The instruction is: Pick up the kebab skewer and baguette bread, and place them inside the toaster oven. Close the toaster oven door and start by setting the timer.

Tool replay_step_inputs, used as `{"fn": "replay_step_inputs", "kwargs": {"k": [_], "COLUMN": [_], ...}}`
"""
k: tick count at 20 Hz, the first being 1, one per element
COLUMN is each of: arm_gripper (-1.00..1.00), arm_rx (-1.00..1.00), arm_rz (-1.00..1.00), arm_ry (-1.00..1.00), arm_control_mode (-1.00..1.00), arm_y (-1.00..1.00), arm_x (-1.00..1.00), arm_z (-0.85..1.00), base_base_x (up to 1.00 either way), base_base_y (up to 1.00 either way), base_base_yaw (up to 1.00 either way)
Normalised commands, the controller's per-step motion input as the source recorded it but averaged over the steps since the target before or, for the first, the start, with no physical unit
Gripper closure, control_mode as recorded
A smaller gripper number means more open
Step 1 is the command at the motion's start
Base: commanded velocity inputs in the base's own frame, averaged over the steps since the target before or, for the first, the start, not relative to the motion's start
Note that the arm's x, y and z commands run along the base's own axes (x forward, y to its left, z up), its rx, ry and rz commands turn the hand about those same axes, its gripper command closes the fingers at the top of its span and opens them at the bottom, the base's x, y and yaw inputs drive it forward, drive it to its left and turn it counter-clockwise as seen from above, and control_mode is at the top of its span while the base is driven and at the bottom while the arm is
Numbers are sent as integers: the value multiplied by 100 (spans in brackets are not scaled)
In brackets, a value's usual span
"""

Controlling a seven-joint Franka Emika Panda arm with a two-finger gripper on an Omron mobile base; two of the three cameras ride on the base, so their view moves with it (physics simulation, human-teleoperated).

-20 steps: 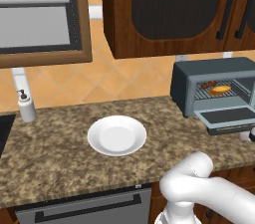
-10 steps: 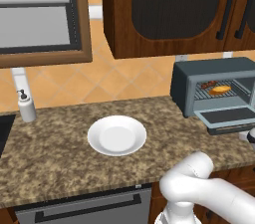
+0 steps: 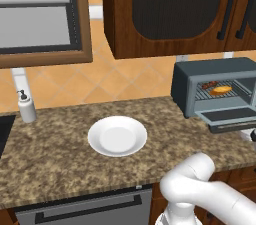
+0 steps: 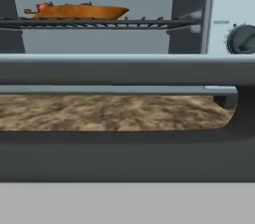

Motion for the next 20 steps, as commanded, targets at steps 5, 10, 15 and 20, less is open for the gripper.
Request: {"fn": "replay_step_inputs", "kwargs": {"k": [5, 10, 15, 20], "arm_gripper": [-100, -100, -100, -100], "arm_rx": [6, 2, 3, 5], "arm_rz": [7, 3, 1, 2], "arm_ry": [-6, -3, -3, -1], "arm_control_mode": [-100, -100, -100, -100], "arm_y": [0, 7, 8, 2], "arm_x": [37, 47, 53, 43], "arm_z": [91, 92, 98, 100], "base_base_x": [0, 0, 0, 0], "base_base_y": [0, 0, 0, 0], "base_base_yaw": [0, 0, 0, 0]}}
